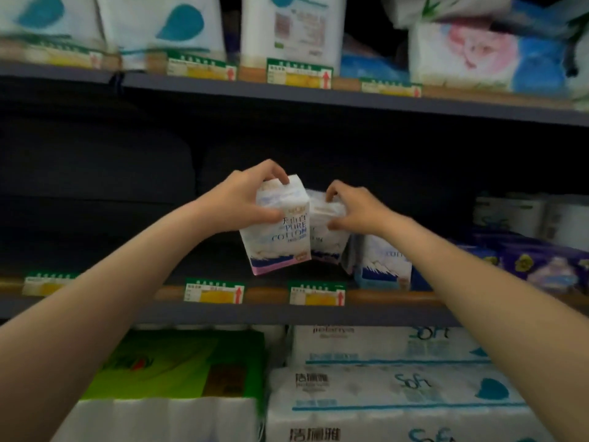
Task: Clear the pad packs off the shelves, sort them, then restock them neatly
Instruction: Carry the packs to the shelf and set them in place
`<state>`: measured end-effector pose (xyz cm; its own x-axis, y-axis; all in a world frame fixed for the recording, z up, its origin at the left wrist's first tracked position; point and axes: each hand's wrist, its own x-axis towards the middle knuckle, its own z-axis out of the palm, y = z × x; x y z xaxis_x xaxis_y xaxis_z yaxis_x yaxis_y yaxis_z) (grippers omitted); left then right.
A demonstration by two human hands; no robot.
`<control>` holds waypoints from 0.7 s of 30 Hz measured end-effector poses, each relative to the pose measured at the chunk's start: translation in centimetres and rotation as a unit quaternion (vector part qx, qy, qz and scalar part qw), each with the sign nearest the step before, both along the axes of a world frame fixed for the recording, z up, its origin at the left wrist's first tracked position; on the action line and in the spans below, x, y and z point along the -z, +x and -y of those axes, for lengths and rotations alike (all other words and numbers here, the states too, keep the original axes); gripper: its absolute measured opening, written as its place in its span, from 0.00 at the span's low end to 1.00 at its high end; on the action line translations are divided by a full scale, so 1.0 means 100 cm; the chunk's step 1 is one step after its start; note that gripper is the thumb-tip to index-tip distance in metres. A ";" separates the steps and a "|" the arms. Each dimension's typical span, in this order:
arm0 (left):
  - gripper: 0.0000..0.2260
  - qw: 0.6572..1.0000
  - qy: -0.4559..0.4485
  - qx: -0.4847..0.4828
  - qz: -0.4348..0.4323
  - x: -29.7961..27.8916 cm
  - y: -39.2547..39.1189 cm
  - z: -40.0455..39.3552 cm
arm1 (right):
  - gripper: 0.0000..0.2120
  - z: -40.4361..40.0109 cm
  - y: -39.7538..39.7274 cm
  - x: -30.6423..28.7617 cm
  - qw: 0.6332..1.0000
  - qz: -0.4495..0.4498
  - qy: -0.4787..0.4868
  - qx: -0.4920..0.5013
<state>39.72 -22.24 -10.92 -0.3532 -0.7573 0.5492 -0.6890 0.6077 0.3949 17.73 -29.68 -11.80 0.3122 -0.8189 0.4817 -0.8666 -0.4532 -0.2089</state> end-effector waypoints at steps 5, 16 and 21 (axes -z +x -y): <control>0.18 0.997 0.045 -0.011 0.060 0.015 -0.003 0.043 | 0.21 0.044 0.003 0.009 0.987 -0.138 0.073 0.044; 0.15 0.991 0.068 0.039 0.111 0.049 -0.064 0.119 | 0.14 0.045 -0.053 0.047 0.982 -0.050 -0.142 0.114; 0.33 0.970 0.056 -0.042 0.233 0.052 -0.086 0.138 | 0.26 0.042 -0.060 0.081 0.974 -0.107 -0.117 0.159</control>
<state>31.09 -36.08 -16.12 -0.4779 -0.8396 0.2581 -0.8537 0.5132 0.0888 11.75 -33.92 -19.88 0.1743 -0.7666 0.6180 -0.9834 -0.1678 0.0692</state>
